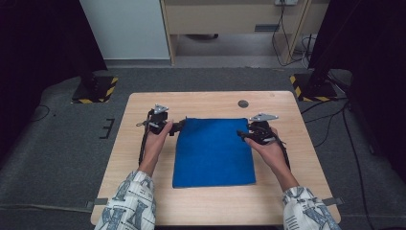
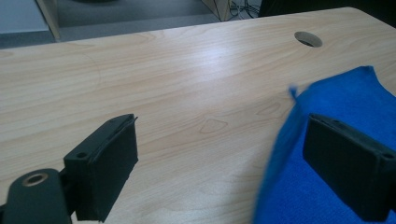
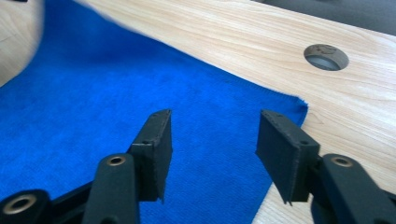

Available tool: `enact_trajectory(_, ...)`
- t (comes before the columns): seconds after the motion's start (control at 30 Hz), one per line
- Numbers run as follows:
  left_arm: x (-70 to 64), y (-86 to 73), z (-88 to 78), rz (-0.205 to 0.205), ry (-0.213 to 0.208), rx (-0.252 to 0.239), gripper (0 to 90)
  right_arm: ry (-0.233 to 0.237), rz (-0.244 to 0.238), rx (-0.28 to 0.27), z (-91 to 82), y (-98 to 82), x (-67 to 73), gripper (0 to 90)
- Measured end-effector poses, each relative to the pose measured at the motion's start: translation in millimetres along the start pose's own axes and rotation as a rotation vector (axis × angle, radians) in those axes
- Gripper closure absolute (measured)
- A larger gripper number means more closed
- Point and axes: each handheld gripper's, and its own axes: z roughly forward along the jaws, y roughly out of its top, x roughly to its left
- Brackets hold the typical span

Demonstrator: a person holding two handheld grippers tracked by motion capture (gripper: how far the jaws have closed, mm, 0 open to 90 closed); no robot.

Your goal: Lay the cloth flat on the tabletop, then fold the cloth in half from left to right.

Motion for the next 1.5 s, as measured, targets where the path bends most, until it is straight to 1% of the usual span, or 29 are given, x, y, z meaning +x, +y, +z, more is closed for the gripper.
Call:
enact_trajectory(0.03, 1.1, 0.5, -1.2, -0.004, 0.004, -0.004, 9.7, 0.000, 0.000, 0.000, 0.0, 0.0, 0.0, 46.4)
enact_trajectory(0.07, 2.4, 0.8, -2.0, -0.010, 0.002, -0.011, 9.7, 0.005, -0.011, 0.002, -0.2, 0.0, 2.7, 50.9)
enact_trajectory(0.1, 3.5, 1.0, -2.8, -0.014, 0.003, -0.016, 9.7, 0.005, -0.011, 0.002, -0.2, 0.0, 2.7, 50.9)
enact_trajectory(0.13, 5.3, 1.3, -4.3, -0.015, 0.013, -0.016, 9.8, 0.006, -0.015, 0.003, -0.2, 0.2, 3.5, 51.4)
enact_trajectory(0.17, 7.3, 1.3, -5.8, -0.010, 0.018, -0.011, 9.9, 0.014, -0.012, -0.006, -0.6, 1.3, 6.8, 51.8)
enact_trajectory(0.27, 8.7, 0.7, -7.1, -0.007, 0.022, -0.002, 9.9, 0.025, -0.020, -0.007, -0.5, 2.0, 11.0, 51.7)
enact_trajectory(0.33, 9.9, 0.5, -10.9, 0.002, 0.020, 0.009, 9.8, 0.042, -0.034, -0.006, 1.1, 2.9, 20.6, 50.3)
enact_trajectory(0.43, 10.7, -0.1, -15.2, 0.007, 0.018, 0.002, 9.8, 0.051, -0.040, -0.003, 1.9, 3.3, 25.2, 49.1)
enact_trajectory(0.47, 11.5, -0.5, -18.1, 0.007, 0.017, -0.001, 9.8, 0.054, -0.043, -0.004, 2.8, 3.3, 27.5, 47.6)
enact_trajectory(0.5, 13.3, -1.4, -22.5, 0.003, 0.015, -0.006, 9.8, 0.060, -0.041, 0.003, 4.5, 3.0, 32.4, 42.5)
enact_trajectory(0.53, 13.3, -1.4, -22.5, 0.003, 0.015, -0.006, 9.8, 0.060, -0.041, 0.003, 4.5, 3.0, 32.4, 42.5)
enact_trajectory(0.6, 15.9, -3.0, -26.8, -0.002, 0.014, -0.009, 9.8, 0.066, -0.031, 0.004, 6.9, 2.0, 36.4, 37.4)
enact_trajectory(0.67, 17.9, -4.1, -29.9, -0.006, 0.019, -0.010, 9.7, 0.073, -0.033, 0.009, 8.9, 1.8, 39.3, 34.0)
enact_trajectory(0.7, 19.5, -4.8, -32.5, -0.005, 0.018, -0.013, 9.7, 0.080, -0.031, 0.011, 10.6, 2.8, 43.9, 31.4)
enact_trajectory(0.77, 20.3, -5.0, -34.2, -0.005, 0.019, -0.014, 9.7, 0.083, -0.028, 0.011, 11.1, 3.5, 45.9, 30.4)
enact_trajectory(0.87, 22.1, -5.5, -36.8, -0.007, 0.020, -0.016, 9.6, 0.110, -0.030, 0.017, 13.4, 6.2, 54.6, 26.5)
enact_trajectory(0.97, 22.8, -6.6, -38.1, -0.004, 0.017, -0.015, 9.6, 0.134, -0.055, 0.020, 16.0, 8.0, 64.0, 24.5)
enact_trajectory(1.0, 22.8, -7.1, -38.3, -0.003, 0.018, -0.012, 9.6, 0.143, -0.056, 0.025, 16.5, 8.6, 67.4, 23.9)
enact_trajectory(1.03, 22.5, -7.9, -38.4, -0.005, 0.018, -0.009, 9.6, 0.154, -0.067, 0.024, 17.0, 9.8, 73.5, 23.8)
enact_trajectory(1.07, 22.5, -7.9, -38.4, -0.005, 0.018, -0.009, 9.6, 0.154, -0.067, 0.024, 17.0, 9.8, 73.5, 23.8)
enact_trajectory(1.13, 22.3, -8.2, -38.4, 0.001, 0.016, -0.006, 9.6, 0.170, -0.078, 0.023, 16.3, 11.3, 79.4, 23.0)
enact_trajectory(1.17, 22.2, -8.3, -38.3, 0.002, 0.015, -0.006, 9.6, 0.184, -0.086, 0.022, 16.4, 12.7, 85.1, 22.6)
enact_trajectory(1.2, 22.2, -8.3, -38.3, 0.003, 0.015, -0.005, 9.6, 0.184, -0.086, 0.022, 16.4, 12.7, 85.1, 22.6)
enact_trajectory(1.23, 22.3, -8.3, -38.4, 0.003, 0.015, -0.005, 9.7, 0.196, -0.101, 0.032, 17.2, 13.6, 90.8, 23.2)
enact_trajectory(1.27, 22.5, -8.3, -38.8, 0.003, 0.014, -0.005, 9.7, 0.196, -0.101, 0.032, 17.2, 13.6, 90.8, 23.2)
enact_trajectory(1.33, 22.6, -8.3, -40.0, 0.002, 0.014, -0.006, 9.6, 0.209, -0.114, 0.036, 18.1, 14.1, 98.3, 25.3)
enact_trajectory(1.43, 24.2, -8.2, -44.4, 0.004, 0.017, -0.006, 9.6, 0.239, -0.144, 0.050, 19.3, 14.6, 117.8, 28.9)
enact_trajectory(1.47, 24.2, -8.2, -44.4, 0.004, 0.017, -0.006, 9.7, 0.239, -0.144, 0.050, 19.3, 14.6, 117.8, 28.9)
enact_trajectory(1.5, 25.2, -8.2, -46.1, 0.003, 0.019, -0.007, 9.7, 0.241, -0.151, 0.052, 19.3, 14.7, 121.8, 30.0)
